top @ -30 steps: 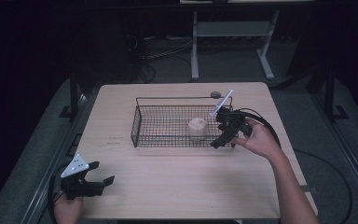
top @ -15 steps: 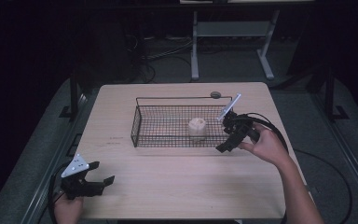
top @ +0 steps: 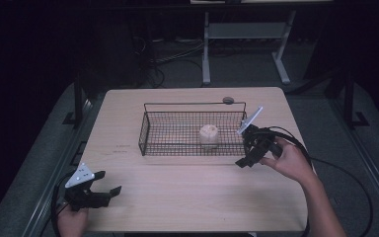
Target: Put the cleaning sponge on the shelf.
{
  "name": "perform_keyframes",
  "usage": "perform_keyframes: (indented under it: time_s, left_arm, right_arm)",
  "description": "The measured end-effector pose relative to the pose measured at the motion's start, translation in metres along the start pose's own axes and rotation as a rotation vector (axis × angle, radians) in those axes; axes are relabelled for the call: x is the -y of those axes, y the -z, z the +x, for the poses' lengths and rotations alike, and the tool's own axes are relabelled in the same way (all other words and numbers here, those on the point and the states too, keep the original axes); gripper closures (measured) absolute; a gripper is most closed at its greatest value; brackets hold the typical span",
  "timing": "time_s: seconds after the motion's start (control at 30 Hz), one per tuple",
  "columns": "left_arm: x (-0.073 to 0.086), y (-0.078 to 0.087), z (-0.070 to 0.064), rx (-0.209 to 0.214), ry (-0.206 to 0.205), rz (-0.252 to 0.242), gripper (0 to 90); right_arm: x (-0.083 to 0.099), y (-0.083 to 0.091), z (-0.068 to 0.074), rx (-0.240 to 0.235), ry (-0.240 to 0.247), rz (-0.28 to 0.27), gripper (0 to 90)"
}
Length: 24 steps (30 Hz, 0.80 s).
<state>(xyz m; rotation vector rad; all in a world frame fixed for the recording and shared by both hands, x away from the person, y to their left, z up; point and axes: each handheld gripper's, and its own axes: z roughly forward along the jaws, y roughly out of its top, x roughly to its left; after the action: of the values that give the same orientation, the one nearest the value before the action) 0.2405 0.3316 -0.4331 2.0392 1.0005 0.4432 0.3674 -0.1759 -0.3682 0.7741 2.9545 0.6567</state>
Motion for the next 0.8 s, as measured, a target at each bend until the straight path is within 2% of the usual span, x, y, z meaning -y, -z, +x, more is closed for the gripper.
perform_keyframes:
  time_s: [0.3, 0.8]
  left_arm:
    - [0.0, 0.0, 0.0, 0.0, -0.002, 0.001, 13.7]
    - [0.0, -0.001, -0.001, 0.002, -0.005, 0.003, 13.7]
  right_arm:
    - [0.014, -0.005, 0.003, -0.011, 0.002, 0.005, 15.3]
    - [0.033, -0.017, 0.016, -0.032, 0.007, -0.03, 15.5]
